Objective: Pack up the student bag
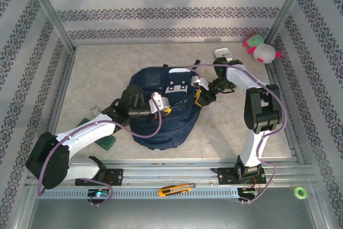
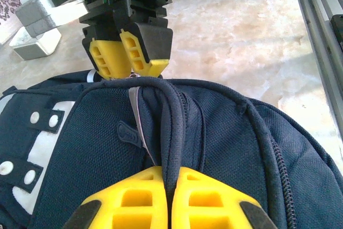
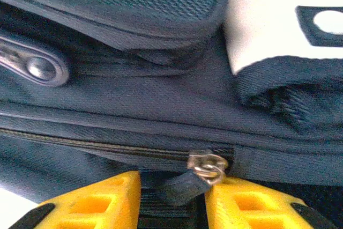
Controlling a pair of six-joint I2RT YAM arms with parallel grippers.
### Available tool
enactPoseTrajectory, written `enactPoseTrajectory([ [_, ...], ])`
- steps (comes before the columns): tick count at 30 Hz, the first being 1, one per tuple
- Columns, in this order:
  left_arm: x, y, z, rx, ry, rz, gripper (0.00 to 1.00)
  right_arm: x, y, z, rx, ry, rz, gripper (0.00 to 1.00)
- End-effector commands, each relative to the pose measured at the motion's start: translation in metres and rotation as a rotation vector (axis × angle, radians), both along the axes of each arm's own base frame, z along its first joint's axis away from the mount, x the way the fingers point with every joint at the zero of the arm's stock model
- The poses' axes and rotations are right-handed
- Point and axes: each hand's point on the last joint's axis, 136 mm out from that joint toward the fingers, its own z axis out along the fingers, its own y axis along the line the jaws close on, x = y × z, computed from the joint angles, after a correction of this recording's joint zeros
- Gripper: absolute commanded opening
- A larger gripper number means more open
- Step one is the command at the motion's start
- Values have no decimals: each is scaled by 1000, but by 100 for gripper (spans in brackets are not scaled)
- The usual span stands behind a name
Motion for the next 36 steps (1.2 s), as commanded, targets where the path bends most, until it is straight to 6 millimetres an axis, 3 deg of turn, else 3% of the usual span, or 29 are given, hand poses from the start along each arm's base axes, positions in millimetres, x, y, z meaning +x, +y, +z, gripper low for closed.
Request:
enactPoseTrajectory([
  [1, 8, -11, 43, -108, -136, -42, 0, -15, 11, 23, 98, 59, 5, 27],
  [10, 10, -9, 47, -115, -147, -25, 0, -5, 12, 20, 100, 72, -42, 11],
  [13, 9, -8, 46, -113, -145, -24, 0, -2, 12, 22, 110, 86, -66, 25],
  [14, 9, -8, 46, -113, -145, -24, 0, -2, 11, 22, 112, 88, -69, 25],
  [19, 15, -5, 47, -108, -153, 15, 0, 0, 8, 24, 107, 88, -94, 1],
  [22, 23, 0, 46, -88, -164, 81, 0, -1, 3, 25, 72, 78, -119, 0],
  [27, 48, 11, 37, 3, -195, 266, 0, -14, 4, 38, 67, 79, -158, 0],
  [36, 73, 7, 36, 32, -200, 452, 0, -48, 34, 64, 109, 101, -168, 0],
])
